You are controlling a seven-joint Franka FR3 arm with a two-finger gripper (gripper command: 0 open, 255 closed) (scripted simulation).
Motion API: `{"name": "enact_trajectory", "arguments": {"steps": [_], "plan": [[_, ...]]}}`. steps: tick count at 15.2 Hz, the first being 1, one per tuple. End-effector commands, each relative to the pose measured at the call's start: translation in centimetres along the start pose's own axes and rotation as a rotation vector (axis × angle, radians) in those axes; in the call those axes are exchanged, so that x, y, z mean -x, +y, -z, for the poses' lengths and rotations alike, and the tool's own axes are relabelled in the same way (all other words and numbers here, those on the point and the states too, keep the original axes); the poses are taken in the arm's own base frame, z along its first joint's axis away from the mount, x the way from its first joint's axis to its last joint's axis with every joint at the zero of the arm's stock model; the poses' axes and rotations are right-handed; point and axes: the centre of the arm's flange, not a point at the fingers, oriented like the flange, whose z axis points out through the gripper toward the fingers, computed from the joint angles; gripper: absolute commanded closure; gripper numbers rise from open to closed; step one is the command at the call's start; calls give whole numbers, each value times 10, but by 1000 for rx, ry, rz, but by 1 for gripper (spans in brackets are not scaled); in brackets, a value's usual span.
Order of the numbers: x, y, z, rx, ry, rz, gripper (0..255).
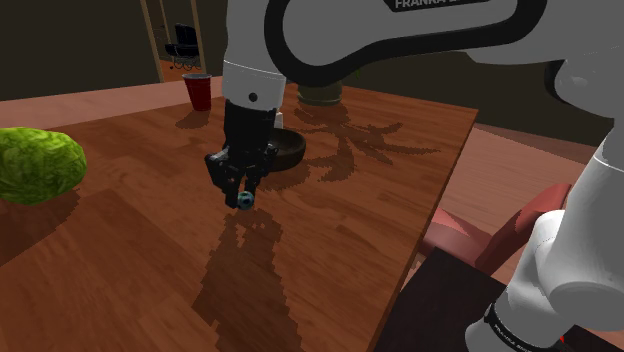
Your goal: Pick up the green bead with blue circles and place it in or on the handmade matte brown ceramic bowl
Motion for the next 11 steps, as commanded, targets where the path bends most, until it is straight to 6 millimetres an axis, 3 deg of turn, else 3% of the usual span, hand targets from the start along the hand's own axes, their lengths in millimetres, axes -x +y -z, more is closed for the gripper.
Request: {"name": "enact_trajectory", "arguments": {"steps": [1,11], "plan": [[0,-1,5,0,0,0,255],[-5,-10,57,0,0,0,255]]}}
